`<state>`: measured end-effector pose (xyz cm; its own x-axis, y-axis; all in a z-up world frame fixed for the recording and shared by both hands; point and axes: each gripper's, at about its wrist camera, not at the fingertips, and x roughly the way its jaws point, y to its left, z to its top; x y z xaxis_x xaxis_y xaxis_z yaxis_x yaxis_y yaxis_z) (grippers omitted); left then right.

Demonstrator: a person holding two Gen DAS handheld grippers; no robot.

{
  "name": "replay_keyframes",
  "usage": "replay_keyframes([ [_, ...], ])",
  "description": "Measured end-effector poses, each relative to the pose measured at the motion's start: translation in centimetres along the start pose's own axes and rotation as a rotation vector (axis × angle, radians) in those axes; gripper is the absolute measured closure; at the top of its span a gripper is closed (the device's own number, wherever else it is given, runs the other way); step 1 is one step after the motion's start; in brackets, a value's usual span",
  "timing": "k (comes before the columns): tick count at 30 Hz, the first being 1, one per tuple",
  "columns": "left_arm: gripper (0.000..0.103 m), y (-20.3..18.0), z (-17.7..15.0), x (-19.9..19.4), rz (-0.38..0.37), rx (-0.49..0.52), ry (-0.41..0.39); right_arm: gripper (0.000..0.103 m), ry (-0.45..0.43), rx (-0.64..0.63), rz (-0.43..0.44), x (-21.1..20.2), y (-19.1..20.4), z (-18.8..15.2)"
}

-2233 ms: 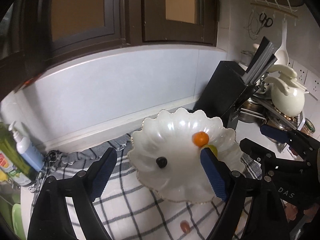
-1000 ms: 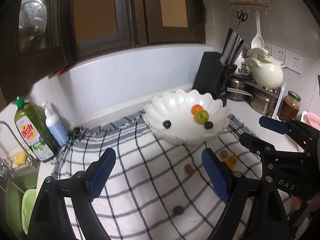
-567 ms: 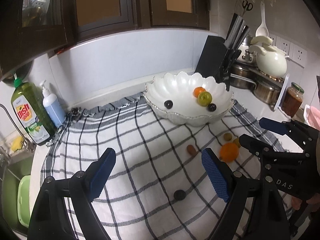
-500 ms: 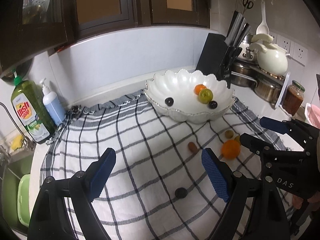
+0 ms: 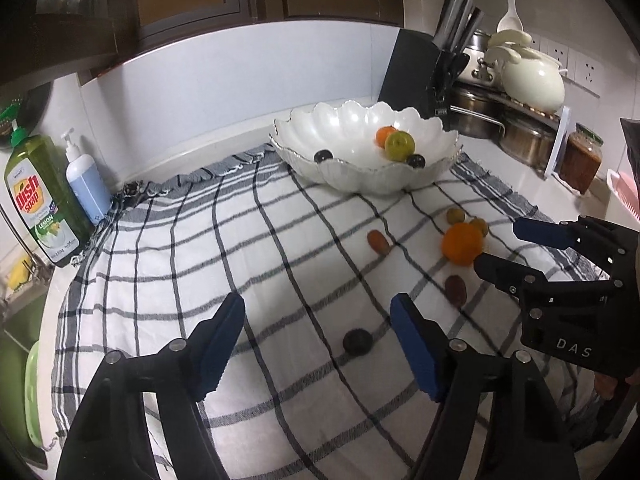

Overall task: Organize fruits
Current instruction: 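Withdraw both open tools from the bowl back over the remaining fruits, then grasp the reddish-brown plum with the right tool while the left tool grasps a dark plum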

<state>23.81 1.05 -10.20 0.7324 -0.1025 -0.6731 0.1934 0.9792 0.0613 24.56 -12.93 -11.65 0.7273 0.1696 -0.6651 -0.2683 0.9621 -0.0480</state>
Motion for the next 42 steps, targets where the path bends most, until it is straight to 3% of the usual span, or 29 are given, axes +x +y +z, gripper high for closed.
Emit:
replay_keyframes([
  [10, 0.044, -1.3, -1.4, 0.9, -0.028, 0.040, 0.011, 0.053, 0.035, 0.029, 0.032, 1.2, 0.2, -1.6],
  [15, 0.059, -1.9, -1.8, 1.9, -0.039, 0.057, 0.033, 0.061, 0.060, 0.033, 0.044, 2.1, 0.4, -2.0],
  [30, 0.076, -2.5, -2.2, 4.3, -0.100, 0.051, 0.101, 0.071, 0.097, 0.051, 0.071, 3.9, 0.5, -2.1],
  [38, 0.076, -2.2, -2.2, 5.0, -0.093, 0.054, 0.117, 0.071, 0.115, 0.050, 0.087, 4.8, 0.8, -2.0],
  [42, 0.076, -2.1, -2.4, 5.3, -0.088, 0.051, 0.123, 0.077, 0.122, 0.048, 0.089, 5.0, 0.7, -2.1],
])
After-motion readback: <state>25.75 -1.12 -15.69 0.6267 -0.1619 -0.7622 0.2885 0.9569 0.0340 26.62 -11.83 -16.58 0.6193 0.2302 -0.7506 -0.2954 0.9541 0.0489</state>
